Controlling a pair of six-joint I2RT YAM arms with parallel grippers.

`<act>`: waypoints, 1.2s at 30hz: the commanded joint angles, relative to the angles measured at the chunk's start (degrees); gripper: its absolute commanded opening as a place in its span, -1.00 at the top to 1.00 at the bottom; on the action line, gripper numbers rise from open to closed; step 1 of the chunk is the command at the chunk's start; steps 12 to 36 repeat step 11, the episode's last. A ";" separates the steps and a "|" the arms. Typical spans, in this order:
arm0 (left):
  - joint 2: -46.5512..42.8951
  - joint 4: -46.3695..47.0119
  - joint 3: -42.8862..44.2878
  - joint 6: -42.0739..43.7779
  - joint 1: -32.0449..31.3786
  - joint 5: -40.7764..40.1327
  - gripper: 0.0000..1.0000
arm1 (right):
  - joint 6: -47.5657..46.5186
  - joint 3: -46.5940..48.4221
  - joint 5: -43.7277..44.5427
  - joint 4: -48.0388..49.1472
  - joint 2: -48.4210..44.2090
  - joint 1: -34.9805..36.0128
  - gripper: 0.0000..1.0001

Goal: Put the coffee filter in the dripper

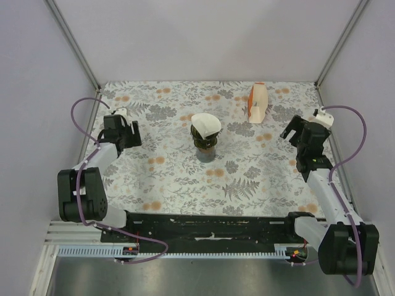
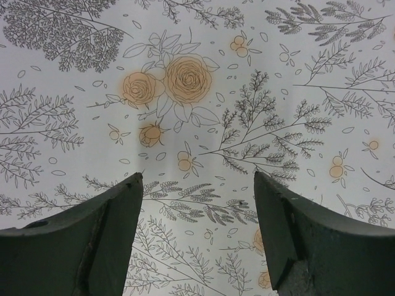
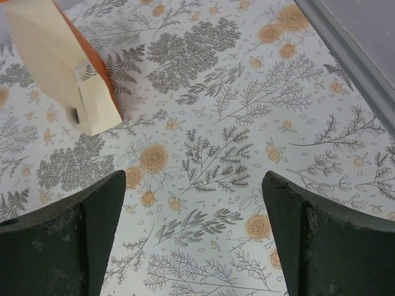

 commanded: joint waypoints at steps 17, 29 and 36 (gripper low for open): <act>0.32 15.76 -5.77 0.19 -0.01 -1.43 -0.57 | 7.25 -8.09 10.41 11.95 0.94 -0.28 -0.96; 0.32 15.76 -5.77 0.19 -0.01 -1.43 -0.57 | 7.25 -8.09 10.41 11.95 0.94 -0.28 -0.96; 0.32 15.76 -5.77 0.19 -0.01 -1.43 -0.57 | 7.25 -8.09 10.41 11.95 0.94 -0.28 -0.96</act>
